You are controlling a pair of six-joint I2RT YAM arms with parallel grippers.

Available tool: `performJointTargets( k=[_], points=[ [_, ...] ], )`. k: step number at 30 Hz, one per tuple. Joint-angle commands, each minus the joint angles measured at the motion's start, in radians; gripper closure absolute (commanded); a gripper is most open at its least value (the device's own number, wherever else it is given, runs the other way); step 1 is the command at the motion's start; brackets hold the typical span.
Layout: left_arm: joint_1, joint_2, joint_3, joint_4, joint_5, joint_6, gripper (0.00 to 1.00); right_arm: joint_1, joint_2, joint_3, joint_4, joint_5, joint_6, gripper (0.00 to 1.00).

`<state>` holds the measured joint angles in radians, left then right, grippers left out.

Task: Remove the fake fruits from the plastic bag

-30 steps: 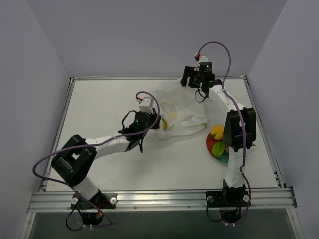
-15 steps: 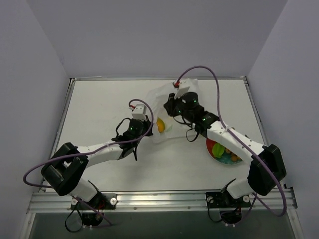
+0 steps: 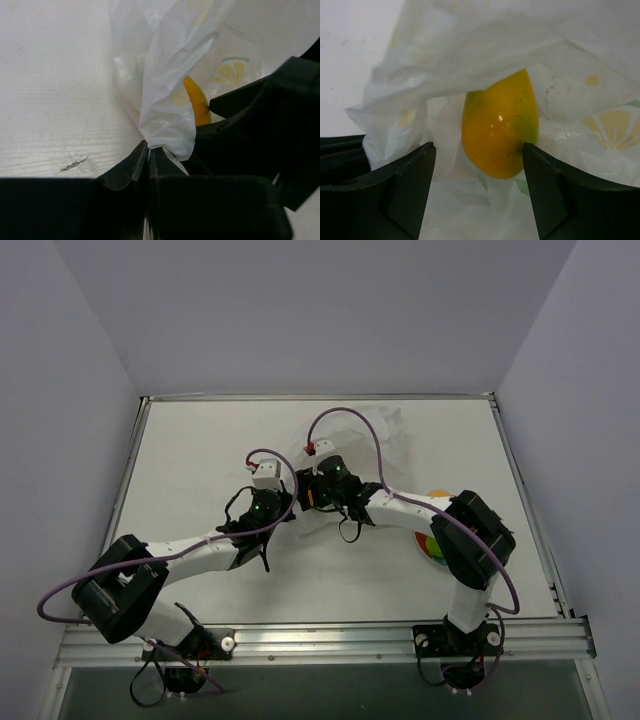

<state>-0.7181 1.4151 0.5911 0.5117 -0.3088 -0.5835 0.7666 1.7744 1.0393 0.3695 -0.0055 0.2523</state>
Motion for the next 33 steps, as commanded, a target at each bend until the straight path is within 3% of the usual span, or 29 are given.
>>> performJointTargets(
  k=[1,10,13,19,22,23,26,33],
  points=[
    [-0.001,-0.057,0.001,0.002,-0.018,0.002,0.98,0.000,0.031,0.044,0.049,0.062,-0.005,0.34],
    [-0.001,-0.105,-0.002,-0.018,-0.004,0.033,0.98,-0.004,0.039,0.050,0.057,0.110,0.005,0.35],
    [-0.001,-0.099,0.001,-0.021,0.026,0.040,0.98,-0.015,0.111,0.086,0.049,0.072,-0.001,0.28],
    [-0.001,-0.097,-0.014,-0.006,0.042,0.042,0.98,-0.015,0.206,0.163,0.066,0.045,0.013,0.27],
    [0.000,-0.102,-0.014,-0.002,0.040,0.053,0.98,-0.015,0.212,0.180,0.068,0.073,0.015,0.38],
    [0.000,-0.104,-0.013,-0.002,0.042,0.054,0.97,-0.013,0.189,0.182,0.062,0.103,0.018,0.55],
    [0.000,-0.114,-0.019,0.005,0.040,0.060,0.98,0.016,0.110,0.137,0.063,0.147,0.013,0.70],
    [0.002,-0.114,0.002,0.030,0.065,0.031,0.98,0.063,-0.289,-0.056,-0.069,0.251,0.059,0.72]
  ],
)
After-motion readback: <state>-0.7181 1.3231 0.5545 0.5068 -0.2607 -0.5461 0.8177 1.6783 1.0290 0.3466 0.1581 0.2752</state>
